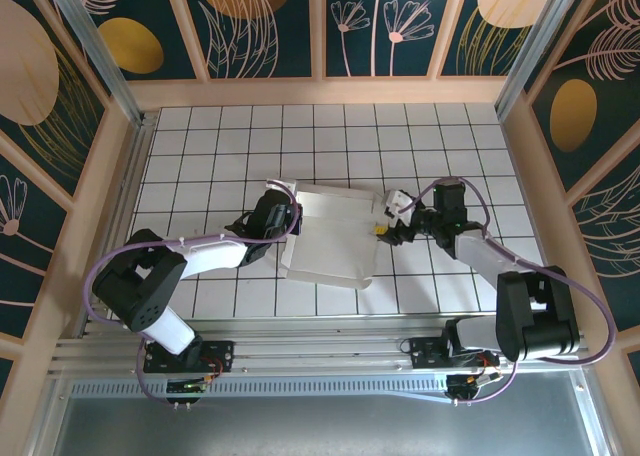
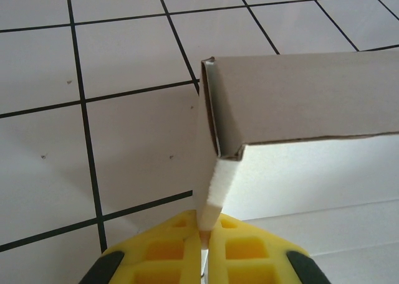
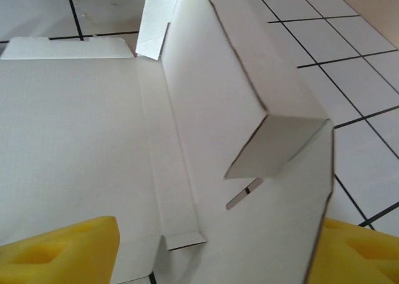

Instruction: Fold the paper box

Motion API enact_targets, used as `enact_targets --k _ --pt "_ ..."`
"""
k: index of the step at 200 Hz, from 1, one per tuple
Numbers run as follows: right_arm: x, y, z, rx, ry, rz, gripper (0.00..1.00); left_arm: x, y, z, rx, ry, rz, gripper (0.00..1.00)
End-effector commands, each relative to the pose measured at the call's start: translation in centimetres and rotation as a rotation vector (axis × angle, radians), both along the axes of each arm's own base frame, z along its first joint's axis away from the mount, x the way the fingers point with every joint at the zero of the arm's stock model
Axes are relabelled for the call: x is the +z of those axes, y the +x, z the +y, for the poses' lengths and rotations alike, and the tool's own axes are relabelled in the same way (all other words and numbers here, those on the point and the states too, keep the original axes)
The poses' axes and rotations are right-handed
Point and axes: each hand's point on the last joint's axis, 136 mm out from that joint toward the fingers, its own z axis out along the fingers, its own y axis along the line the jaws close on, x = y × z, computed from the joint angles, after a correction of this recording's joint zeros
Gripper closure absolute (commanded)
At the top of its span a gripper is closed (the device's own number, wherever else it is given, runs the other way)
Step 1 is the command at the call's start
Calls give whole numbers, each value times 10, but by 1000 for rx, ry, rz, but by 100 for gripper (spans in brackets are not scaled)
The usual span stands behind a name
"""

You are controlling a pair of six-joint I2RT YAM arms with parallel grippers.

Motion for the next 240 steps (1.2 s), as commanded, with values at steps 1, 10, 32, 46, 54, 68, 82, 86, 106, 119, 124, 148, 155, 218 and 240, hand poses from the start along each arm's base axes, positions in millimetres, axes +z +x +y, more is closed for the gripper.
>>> enact_targets --k 1,10,32,46,54,68,82,86,106,119,124,148,155,218,240 --pt "31 1 -14 19 39 -39 25 3 4 -3 2 -10 -3 93" --pt "34 5 -25 -8 42 -43 25 2 3 -2 4 -8 -3 93" --pt "25 11 -44 -62 -10 -44 26 4 4 -2 5 -6 -7 93" --pt "18 15 -47 -80 -31 -33 27 4 4 -1 5 -6 -7 93" --pt "15 17 -47 -80 -32 -22 28 5 3 -2 5 -8 -8 93" --pt "11 22 -45 -75 -23 -11 29 6 3 -2 3 -11 -9 93" --pt "8 26 -40 -73 -11 -4 30 6 3 -2 4 -13 -9 93" --pt "7 27 -38 -70 -9 -3 30 6 4 -2 5 -13 -8 93" --pt "7 28 -28 -48 9 -8 30 5 4 -3 5 -13 -5 93" --pt "8 29 -22 -41 29 -9 30 6 4 -3 7 -16 -6 93" --pt "8 28 -20 -35 34 -9 30 6 4 -3 7 -18 -6 93" --pt "7 27 -11 -20 48 -2 38 6 4 -3 6 -16 -6 93" --pt "7 27 -9 -16 53 6 42 6 4 -3 6 -16 -6 93" --pt "3 25 17 18 70 35 45 5 5 -5 6 -22 -1 93" --pt "1 33 19 0 62 40 46 7 5 -5 3 -24 -6 93"
